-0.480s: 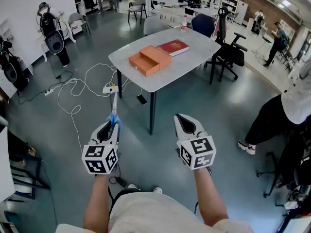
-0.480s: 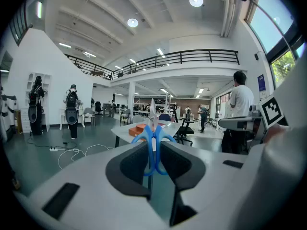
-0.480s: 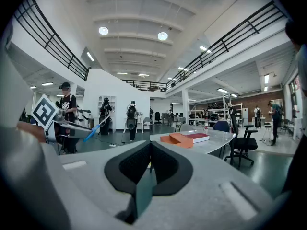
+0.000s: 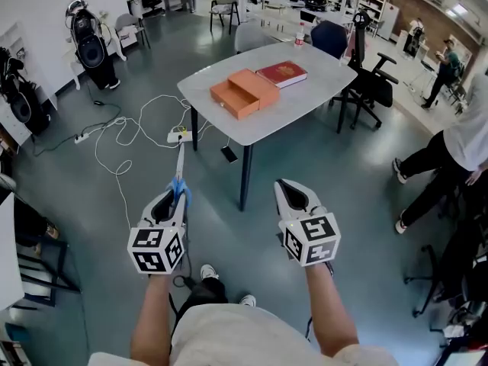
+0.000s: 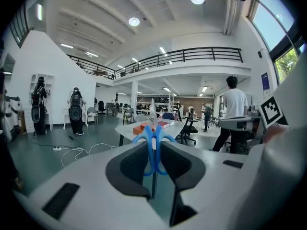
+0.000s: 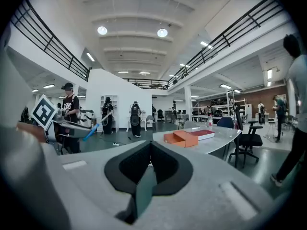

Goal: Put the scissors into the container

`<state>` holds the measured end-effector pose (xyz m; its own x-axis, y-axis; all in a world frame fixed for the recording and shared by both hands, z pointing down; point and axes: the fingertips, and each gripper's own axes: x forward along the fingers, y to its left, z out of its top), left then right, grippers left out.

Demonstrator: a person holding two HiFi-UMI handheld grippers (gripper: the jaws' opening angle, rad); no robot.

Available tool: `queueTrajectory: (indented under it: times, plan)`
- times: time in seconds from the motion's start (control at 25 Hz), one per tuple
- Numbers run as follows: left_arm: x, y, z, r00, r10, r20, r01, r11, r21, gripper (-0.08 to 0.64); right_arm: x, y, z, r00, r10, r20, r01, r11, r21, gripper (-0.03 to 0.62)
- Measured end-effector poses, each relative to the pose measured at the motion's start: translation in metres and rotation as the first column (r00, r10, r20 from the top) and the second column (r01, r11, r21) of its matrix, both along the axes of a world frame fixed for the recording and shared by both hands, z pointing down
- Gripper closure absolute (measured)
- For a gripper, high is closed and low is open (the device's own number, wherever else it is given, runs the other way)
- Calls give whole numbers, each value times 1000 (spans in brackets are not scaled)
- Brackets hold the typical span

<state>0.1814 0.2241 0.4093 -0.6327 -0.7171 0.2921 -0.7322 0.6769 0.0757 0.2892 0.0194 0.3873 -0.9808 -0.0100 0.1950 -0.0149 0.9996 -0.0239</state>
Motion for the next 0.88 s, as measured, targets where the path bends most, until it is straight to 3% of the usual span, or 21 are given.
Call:
queueTrajectory:
  times: [0.28, 0.56, 0.88]
  plan:
    - [-40, -9, 9, 1000, 4, -14, -4, 1000, 4, 479, -41, -3, 8, 999, -31, -19, 31, 1000, -7, 588]
    - [-110, -22, 17, 999, 38, -38, -38, 999, 6, 479, -107, 0, 3, 999, -48, -6, 48, 998, -31, 588]
    - [-190, -31, 19, 994, 92, -56, -91, 996, 9, 479, -182, 0, 2, 1000, -2, -25, 1, 1000, -27, 588]
